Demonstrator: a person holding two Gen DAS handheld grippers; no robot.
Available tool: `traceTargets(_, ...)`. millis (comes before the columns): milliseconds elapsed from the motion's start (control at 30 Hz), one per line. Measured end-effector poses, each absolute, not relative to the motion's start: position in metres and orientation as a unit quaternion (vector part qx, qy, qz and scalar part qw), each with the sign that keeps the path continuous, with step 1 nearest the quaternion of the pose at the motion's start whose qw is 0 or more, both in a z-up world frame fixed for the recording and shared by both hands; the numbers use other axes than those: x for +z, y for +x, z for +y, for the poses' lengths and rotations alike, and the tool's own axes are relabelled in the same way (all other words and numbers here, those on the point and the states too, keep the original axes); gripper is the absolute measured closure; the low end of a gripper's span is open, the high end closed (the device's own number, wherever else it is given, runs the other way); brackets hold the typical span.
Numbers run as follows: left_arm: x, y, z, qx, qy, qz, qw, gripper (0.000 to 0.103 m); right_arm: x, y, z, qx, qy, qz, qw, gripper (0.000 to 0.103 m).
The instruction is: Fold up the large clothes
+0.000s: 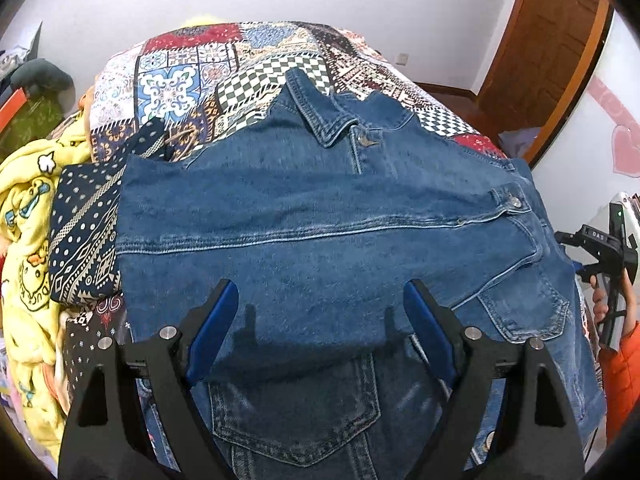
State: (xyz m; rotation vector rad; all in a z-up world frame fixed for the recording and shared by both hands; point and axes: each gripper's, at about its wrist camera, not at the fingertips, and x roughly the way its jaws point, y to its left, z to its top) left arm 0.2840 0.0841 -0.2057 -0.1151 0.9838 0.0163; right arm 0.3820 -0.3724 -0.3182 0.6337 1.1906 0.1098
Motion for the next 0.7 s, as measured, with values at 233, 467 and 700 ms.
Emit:
traceTargets(233,-0.207,0.279,0.089,0.014,-0.054,0.471,0.880,0.019,-0.299,0.383,-0.375,-0.001,0.260,0.515,0.817,0.082)
traceTargets(467,-0.201,0.269,0.092,0.014,-0.051,0.461,0.886,0.019,-0.241,0.377,-0.365,0.013,0.229,0.455,0.860,0.091)
traceTargets(700,-0.195,0.260,0.095,0.011,-0.059,0.452,0.890,0.019,-0.151,0.354,-0.295,0.129,0.138,0.369,0.910,0.092)
